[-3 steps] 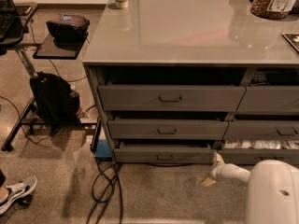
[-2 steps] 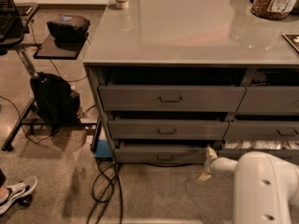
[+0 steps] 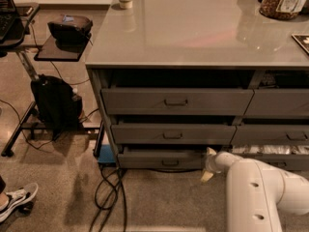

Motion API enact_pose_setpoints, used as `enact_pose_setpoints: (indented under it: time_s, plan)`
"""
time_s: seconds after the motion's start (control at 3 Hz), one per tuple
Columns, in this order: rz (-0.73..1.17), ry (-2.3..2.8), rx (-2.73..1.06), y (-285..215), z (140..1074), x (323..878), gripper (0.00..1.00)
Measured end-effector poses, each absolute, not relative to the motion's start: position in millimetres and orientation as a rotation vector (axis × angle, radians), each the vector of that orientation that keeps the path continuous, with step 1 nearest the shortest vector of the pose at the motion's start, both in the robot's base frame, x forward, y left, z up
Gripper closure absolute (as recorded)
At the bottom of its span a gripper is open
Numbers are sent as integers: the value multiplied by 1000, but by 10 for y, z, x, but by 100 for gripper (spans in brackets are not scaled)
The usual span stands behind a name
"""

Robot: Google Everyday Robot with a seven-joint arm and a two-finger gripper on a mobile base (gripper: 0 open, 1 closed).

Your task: Open bottom drawer

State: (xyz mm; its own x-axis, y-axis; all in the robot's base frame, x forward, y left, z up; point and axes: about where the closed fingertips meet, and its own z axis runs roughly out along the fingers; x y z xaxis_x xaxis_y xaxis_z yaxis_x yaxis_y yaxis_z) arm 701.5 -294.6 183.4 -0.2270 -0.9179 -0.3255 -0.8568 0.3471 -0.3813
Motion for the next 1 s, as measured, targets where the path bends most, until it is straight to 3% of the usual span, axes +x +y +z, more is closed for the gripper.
enact_pose_setpoints:
  time_s: [1.0]
  plan:
    - [-20,2192,-1489,-3273,1499,7121,0]
